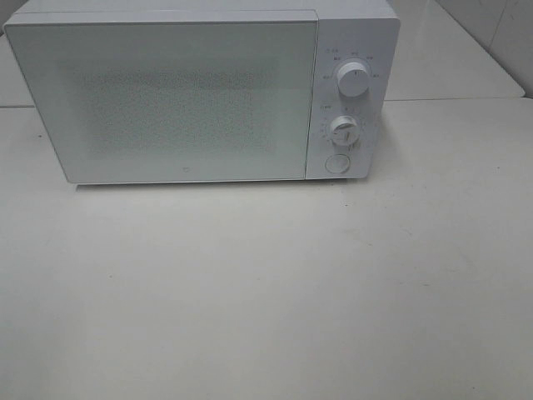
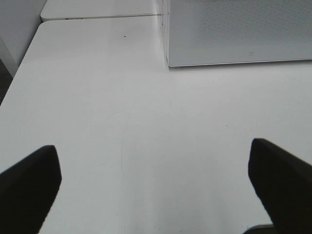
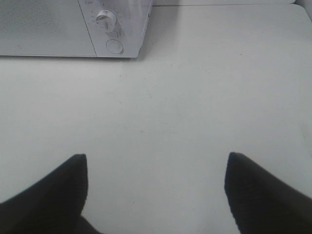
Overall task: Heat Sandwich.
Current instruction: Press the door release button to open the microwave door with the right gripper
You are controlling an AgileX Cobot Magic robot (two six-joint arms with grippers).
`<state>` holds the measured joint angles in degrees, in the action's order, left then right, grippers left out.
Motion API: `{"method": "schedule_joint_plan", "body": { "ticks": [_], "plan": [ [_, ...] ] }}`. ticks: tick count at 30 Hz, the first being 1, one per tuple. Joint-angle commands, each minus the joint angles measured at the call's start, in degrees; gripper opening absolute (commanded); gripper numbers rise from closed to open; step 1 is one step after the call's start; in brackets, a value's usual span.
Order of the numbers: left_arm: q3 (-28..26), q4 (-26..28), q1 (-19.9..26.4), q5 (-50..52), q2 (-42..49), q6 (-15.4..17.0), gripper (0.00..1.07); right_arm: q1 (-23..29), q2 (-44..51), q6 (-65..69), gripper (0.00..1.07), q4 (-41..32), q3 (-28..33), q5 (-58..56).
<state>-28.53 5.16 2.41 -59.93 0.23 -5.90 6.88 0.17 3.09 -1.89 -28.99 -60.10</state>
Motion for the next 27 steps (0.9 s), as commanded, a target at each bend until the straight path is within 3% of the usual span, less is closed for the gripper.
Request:
{"method": "schedule_joint_plan", "body": {
  "ticks": [1,14,27],
  "plan": [
    [0.11,0.23,0.23,0.46,1.32,0.06,1.0,-0.23,1.55,-0.34,0.76,-0.17,0.06,0.8],
    [0.11,0.23,0.23,0.46,1.32,0.06,1.0,-0.23,-2.35,-0.11,0.76,-0.23,-0.17,1.2],
    [0.11,0.23,0.23,0.46,1.32,0.06,1.0,-0.23,-15.81,0.06,0.75,-0.29,-1.32,17.02]
  ]
}}
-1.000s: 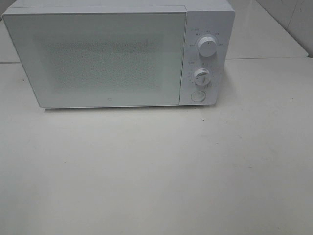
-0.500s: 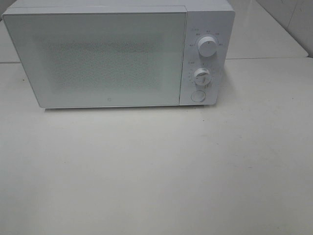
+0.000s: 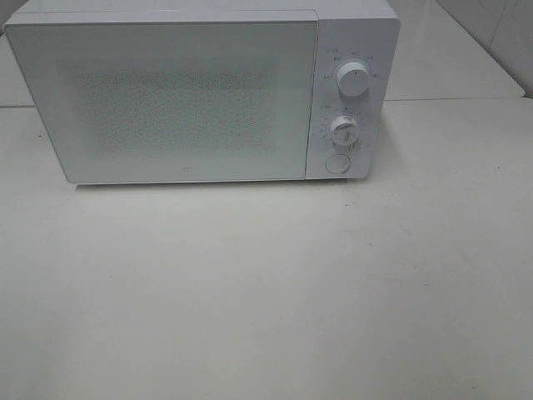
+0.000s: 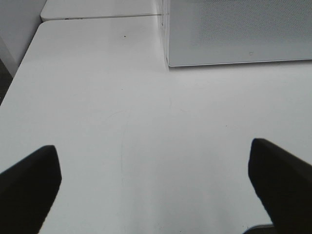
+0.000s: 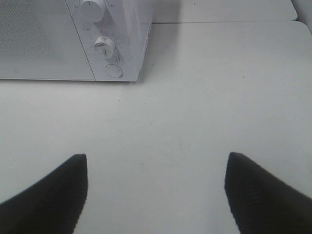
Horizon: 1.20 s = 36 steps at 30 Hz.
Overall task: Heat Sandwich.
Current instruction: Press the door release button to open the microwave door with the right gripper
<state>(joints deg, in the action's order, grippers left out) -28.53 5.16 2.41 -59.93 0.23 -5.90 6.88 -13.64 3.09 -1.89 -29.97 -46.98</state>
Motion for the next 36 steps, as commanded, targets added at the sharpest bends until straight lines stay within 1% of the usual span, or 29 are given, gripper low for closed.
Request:
{"method": "schedule_joint_plan", "body": {
  "ticks": [1,4,11,12,15,20,25,29,36],
  "plan": [
    [0.11,0.23,0.23,0.46,1.32,0.06,1.0,-0.23,-2.01,0.06,0.75,-0.29,-0.34,3.9],
    [0.11,0.23,0.23,0.46,1.32,0.06,1.0,-0.23,-6.65,0.06,0.75,-0.23,-0.34,8.19],
    [0.11,0.23,0.23,0.46,1.32,0.06,1.0,-0.23,-13.01,-0.06,0.75,-0.23,-0.34,13.92],
    [0.11,0.23,0.23,0.46,1.32,0.06,1.0,-0.23,-15.18,-0.06,0.75,-0.23,-0.34,16.21],
    [0.11,0.23,0.23,0.46,1.32,0.06,1.0,-0.23,-16.96,-0.06,0.75,-0.23,-0.34,18.51],
    [0.11,0.23,0.23,0.46,1.32,0.06,1.0,-0.23,-23.32,-0.06,0.75,-0.23,-0.34,25.5],
    [0.11,0.23,0.23,0.46,1.32,0.06,1.0,-0.23,-26.01,-0.06,0.75,-0.23,-0.34,28.59],
    [0.11,0.23,0.23,0.46,1.32,0.06,1.0,-0.23,-31.28,-0.06,0.75,-0.23,-0.34,34.15],
    [0.11,0.23,0.23,0.46,1.32,0.06,1.0,-0.23,-36.78,-0.06,0.75,-0.17,-0.34,40.39]
  ]
}}
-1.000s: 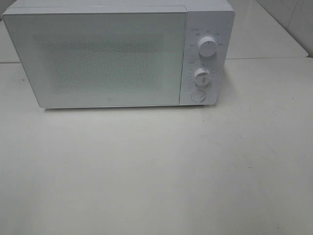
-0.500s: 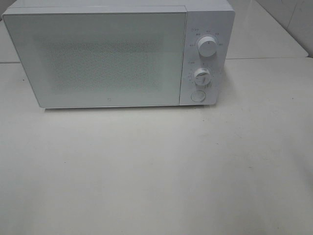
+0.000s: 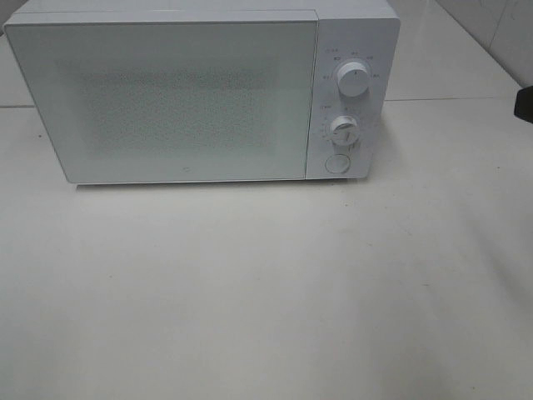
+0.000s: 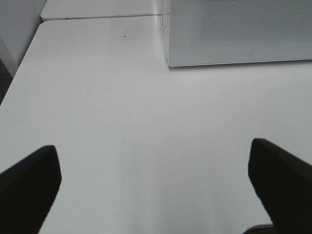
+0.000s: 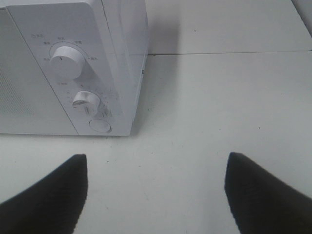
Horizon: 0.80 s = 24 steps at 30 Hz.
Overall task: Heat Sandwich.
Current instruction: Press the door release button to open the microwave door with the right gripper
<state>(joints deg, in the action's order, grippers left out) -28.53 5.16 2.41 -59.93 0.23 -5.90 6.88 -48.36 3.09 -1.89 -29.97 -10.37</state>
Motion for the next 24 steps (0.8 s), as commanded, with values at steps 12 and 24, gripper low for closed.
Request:
{"method": "schedule_joint_plan", "body": {
  "ticks": [12,24],
  "plan": [
    [0.11,0.23,0.23,0.46,1.32,0.06,1.0,-0.11,-11.92,-0.11,0.75,-0.11,4.24,25.15],
    [0.11,0.23,0.23,0.46,1.32,0.06,1.0,-0.11,-22.86,-1.89,0.75,-0.17,11.97,51.11]
  ]
}}
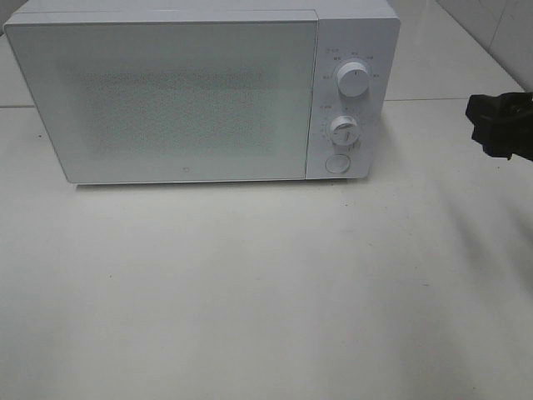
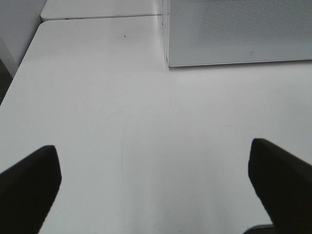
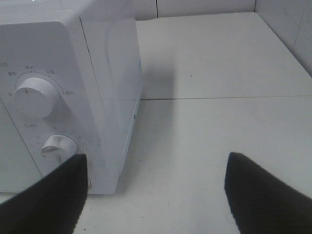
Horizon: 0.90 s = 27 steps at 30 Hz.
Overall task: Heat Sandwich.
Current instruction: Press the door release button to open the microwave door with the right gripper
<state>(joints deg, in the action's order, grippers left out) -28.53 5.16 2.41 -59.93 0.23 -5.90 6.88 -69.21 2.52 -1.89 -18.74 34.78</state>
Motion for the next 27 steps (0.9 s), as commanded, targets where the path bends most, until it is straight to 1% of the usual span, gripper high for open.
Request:
{"method": "schedule_joint_plan", "body": {
  "ticks": [1,3,10,11,13,14,15,16,18,20,21,23,24,25,27],
  "plan": [
    [0.11,0.23,0.23,0.46,1.32,0.06,1.0,-0.11,-3.09,-1.32,0.75,-0.17,0.86,7.05],
    [0.11,0.23,0.23,0.46,1.32,0.06,1.0,-0.11,-5.9,-1.38,0.75,-0.34,0.86,9.0],
    [0.11,0.23,0.23,0.46,1.32,0.06,1.0,0.74,-10.77,-4.18,0.75,-1.15,0.92,12.43],
    [0.11,0.23,0.23,0.46,1.32,0.06,1.0,2.64,-12.15,-6.13,0.75,-4.13,1.15,14.09],
    [0.11,0.23,0.23,0.46,1.32,0.06,1.0,4.87,-13.46,-8.77,0.75,-7.05,1.38,15.7],
    [0.11,0.23,0.23,0.46,1.32,0.06,1.0,4.87,-13.46,-8.77,0.75,-7.05,1.38,15.7],
    [0.11,0.23,0.23,0.46,1.32,0.06,1.0,6.02,-14.15,-9.91,0.75,-9.0,1.38,15.99],
    [0.11,0.23,0.23,0.46,1.32,0.06,1.0,9.11,-15.58,-12.78,0.75,-12.83,1.38,17.48],
    [0.11,0.23,0.23,0.46,1.32,0.06,1.0,11.46,-17.07,-14.5,0.75,-15.76,1.38,19.54],
    [0.11,0.23,0.23,0.46,1.32,0.06,1.0,12.49,-17.7,-14.73,0.75,-16.9,1.38,20.86],
    [0.11,0.23,0.23,0.46,1.32,0.06,1.0,14.84,-19.14,-14.84,0.75,-19.37,1.38,22.92],
    [0.11,0.23,0.23,0.46,1.32,0.06,1.0,17.02,-20.34,-14.84,0.75,-21.83,1.26,23.72],
    [0.11,0.23,0.23,0.46,1.32,0.06,1.0,17.02,-20.34,-14.84,0.75,-21.83,1.26,23.72],
    [0.11,0.23,0.23,0.46,1.32,0.06,1.0,19.42,-21.54,-14.84,0.75,-23.95,1.26,24.41],
    [0.11,0.23,0.23,0.46,1.32,0.06,1.0,21.83,-22.63,-14.84,0.75,-26.13,1.26,25.61]
  ]
}}
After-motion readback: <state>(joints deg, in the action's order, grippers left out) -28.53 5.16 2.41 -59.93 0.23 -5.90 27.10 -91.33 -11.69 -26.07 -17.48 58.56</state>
